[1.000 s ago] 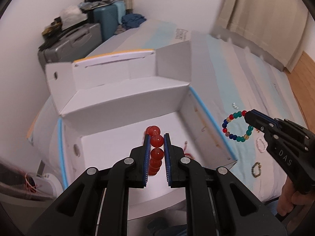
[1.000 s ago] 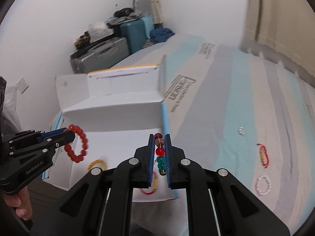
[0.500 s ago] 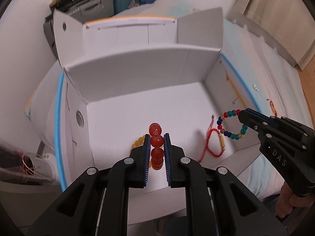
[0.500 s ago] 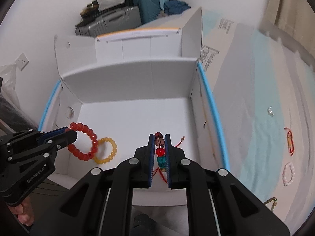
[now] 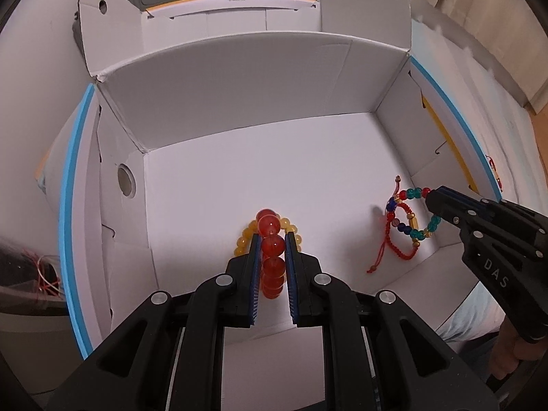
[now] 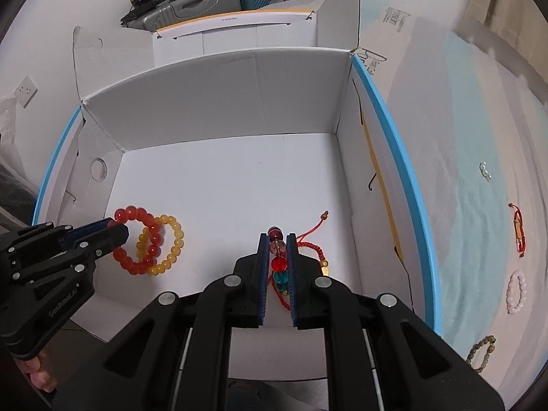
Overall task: Organize jewelry
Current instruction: 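Open both tools to release the bracelets into the box and withdraw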
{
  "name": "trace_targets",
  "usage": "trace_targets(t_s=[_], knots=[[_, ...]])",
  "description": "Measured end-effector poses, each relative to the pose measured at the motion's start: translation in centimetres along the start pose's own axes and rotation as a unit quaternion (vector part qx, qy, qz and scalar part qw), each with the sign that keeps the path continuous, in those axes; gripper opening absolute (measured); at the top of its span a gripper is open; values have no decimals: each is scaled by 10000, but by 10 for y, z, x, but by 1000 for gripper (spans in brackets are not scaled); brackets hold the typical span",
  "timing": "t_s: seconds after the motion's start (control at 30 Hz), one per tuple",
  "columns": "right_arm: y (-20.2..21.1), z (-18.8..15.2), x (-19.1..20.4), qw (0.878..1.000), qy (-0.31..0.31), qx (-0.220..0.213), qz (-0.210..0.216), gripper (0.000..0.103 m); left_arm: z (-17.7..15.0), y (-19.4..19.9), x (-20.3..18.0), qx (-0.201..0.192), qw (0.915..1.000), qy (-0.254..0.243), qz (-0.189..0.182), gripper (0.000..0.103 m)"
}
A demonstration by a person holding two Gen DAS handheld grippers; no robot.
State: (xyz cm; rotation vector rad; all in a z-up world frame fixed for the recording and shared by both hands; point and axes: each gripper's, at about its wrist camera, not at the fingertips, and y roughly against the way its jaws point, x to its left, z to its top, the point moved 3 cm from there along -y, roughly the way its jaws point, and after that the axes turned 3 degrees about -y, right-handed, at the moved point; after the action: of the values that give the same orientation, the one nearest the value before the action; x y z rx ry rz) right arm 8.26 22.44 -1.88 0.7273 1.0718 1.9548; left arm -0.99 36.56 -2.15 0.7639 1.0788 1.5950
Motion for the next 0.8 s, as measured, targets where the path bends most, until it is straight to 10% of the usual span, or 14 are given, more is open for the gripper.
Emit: trace_targets(t_s=[0.2,0.33,0.47,0.8], knots=[[9,4,0,9999,-42,-105,4,19,0,7,-1,-91,9995,-80,295,15],[25,5,-2,9995,-71,-314,50,40,2,19,-4,-229,9992,-74,331,49],[48,8,-10,9979,-209,-612,70,74,4,31,-7,-368,9987,-73,348,61],[98,7,-50,9920,-529,-1142,-107,94,10,62,-34,-748,9962,-212,395,94]])
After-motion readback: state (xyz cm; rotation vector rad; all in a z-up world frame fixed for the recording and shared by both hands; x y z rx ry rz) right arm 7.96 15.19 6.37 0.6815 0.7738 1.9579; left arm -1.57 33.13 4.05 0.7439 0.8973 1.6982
